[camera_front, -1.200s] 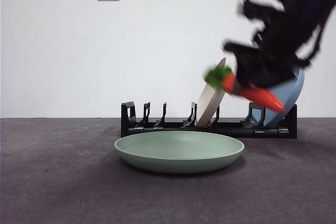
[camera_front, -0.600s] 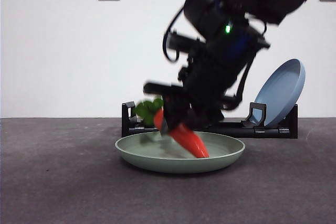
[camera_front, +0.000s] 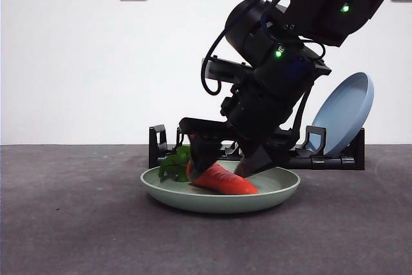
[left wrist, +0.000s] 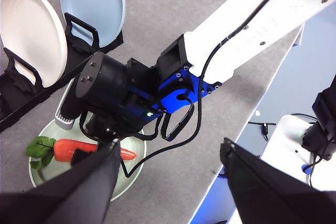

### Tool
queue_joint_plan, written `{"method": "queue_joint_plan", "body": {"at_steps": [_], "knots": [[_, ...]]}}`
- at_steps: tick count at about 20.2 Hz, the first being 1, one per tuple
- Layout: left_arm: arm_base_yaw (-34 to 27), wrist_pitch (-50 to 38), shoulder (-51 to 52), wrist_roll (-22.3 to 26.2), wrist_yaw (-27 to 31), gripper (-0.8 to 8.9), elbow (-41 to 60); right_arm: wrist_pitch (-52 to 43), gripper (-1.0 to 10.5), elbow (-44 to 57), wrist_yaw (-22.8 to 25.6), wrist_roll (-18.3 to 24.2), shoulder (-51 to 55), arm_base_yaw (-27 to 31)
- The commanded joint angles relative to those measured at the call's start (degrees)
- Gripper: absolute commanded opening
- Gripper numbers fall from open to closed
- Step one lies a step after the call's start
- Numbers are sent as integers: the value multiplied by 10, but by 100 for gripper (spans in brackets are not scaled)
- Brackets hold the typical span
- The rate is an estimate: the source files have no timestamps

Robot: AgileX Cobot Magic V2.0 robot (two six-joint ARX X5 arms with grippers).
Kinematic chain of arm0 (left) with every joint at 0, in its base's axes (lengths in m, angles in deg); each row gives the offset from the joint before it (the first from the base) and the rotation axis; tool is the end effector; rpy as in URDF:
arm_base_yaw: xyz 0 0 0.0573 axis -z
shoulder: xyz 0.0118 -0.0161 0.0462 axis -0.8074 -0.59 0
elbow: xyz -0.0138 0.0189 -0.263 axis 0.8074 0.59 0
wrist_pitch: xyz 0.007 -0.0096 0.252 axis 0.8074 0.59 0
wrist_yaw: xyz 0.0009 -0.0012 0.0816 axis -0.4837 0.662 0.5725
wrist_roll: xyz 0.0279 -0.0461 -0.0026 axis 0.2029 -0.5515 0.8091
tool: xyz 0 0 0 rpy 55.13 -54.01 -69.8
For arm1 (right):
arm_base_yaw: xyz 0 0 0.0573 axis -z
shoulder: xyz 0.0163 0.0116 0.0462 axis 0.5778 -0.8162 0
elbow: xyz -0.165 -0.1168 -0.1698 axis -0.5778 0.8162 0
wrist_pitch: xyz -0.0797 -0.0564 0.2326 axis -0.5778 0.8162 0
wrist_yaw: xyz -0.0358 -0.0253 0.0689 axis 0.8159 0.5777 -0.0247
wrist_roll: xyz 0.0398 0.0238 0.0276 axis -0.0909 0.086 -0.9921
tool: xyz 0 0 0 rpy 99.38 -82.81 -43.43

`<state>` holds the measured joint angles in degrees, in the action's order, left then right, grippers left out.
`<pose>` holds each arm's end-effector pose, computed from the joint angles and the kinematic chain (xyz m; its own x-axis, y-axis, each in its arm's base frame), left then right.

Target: Take the green plate from the plate rack,put the plate on the table,take the carrot from the table,put the carrot in the plate

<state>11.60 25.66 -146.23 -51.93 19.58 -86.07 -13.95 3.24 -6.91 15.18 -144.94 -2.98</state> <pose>0.0881 -0.1802 0.4010 0.5138 -0.6949 -0.5030 0.7827 0.6198 -0.0568 0.2835 0.2237 0.1433 0.5504 0.4312 -0.7150 -0.5608 0.8253 0.0660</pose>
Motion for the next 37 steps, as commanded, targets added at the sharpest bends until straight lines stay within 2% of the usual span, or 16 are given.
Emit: {"method": "queue_joint_plan", "body": {"at_steps": [1,7,14,15,19,22,25,27,28,29,37], "knots": [[2,1,0,-7,0,323,0,7,568,2,0,0,7,-1],[2,10,0,-7,1,323,0,123,567,2,1,1,163,-1],[2,11,0,-7,1,315,0,426,563,2,-3,1,420,-1],[2,12,0,-7,1,315,0,463,563,2,-7,1,452,-1],[2,28,0,-7,1,314,0,579,562,2,-75,0,551,-1],[2,46,0,-7,1,314,0,637,547,2,-78,0,599,-2],[2,66,0,-7,1,299,0,660,377,2,-77,0,627,-2],[2,80,0,-7,1,42,0,661,169,2,-77,0,638,-2],[2,83,0,-7,1,-28,0,661,87,2,-77,0,639,-2],[2,87,0,-7,1,-6,0,661,-14,2,-77,0,640,-2],[2,92,0,-7,1,-4,0,658,1,2,-75,-1,640,-1]]}}
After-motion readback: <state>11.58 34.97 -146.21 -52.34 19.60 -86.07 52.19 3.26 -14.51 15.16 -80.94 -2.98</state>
